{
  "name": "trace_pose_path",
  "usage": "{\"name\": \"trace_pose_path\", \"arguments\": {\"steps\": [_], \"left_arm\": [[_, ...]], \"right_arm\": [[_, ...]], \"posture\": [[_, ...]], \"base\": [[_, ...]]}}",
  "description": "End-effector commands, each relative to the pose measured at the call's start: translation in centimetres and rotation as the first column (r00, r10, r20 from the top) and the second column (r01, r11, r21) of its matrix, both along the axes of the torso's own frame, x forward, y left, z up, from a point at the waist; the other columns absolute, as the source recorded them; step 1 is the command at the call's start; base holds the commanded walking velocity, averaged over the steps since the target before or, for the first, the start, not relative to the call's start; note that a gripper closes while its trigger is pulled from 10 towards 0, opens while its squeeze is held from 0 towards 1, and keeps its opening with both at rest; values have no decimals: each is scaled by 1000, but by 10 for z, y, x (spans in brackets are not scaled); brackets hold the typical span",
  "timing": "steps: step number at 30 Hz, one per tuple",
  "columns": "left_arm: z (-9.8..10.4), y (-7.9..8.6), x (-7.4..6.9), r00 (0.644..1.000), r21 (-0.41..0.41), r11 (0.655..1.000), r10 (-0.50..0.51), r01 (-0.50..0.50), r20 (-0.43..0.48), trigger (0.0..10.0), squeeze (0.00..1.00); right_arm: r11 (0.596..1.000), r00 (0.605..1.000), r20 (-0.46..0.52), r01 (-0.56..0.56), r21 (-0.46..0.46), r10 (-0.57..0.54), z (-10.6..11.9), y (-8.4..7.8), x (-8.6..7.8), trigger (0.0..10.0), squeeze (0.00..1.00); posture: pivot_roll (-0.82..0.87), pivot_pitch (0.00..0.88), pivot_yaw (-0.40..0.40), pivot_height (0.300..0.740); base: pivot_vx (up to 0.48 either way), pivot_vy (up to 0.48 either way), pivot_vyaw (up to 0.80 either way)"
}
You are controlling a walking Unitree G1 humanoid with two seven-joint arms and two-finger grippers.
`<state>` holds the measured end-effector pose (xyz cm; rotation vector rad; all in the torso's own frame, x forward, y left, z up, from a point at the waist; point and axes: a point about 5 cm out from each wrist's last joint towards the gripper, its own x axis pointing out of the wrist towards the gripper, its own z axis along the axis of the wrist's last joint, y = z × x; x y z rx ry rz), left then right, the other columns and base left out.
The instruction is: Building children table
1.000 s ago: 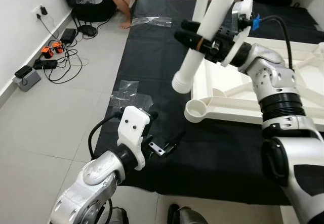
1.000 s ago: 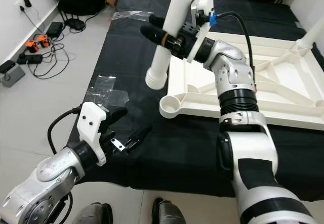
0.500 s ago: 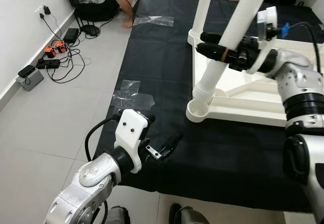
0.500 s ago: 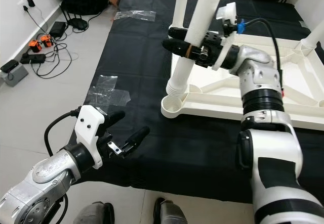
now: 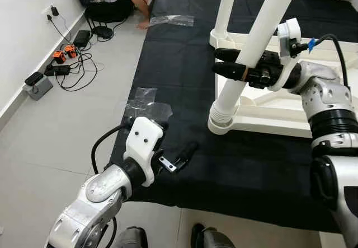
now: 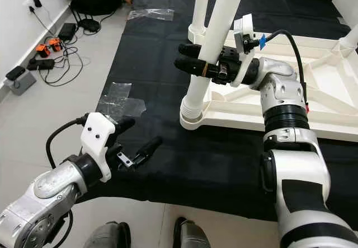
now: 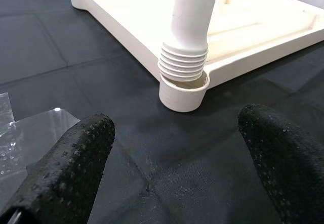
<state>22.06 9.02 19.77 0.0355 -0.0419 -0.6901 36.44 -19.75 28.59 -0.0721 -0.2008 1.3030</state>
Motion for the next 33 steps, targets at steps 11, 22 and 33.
{"name": "trace_pose_path", "arguments": {"steps": [11,22,33], "left_arm": [[-4,0,-2,1000,10,1000,0,0,-2,10000,0],[-1,0,1,1000,13,1000,5,-5,9,10000,0],[-1,1,0,1000,18,1000,6,-6,12,10000,0]], "right_arm": [[992,996,-4,-85,-88,85,-10,4,-10,10000,0],[991,999,-1,-49,-126,49,-18,10,-9,10000,0],[994,999,25,-19,-105,22,-6,9,-5,10000,0]], "posture": [[90,192,-16,740],[100,195,-15,740],[100,196,-14,740]], "base": [[0,0,0],[0,0,0],[0,0,0]]}}
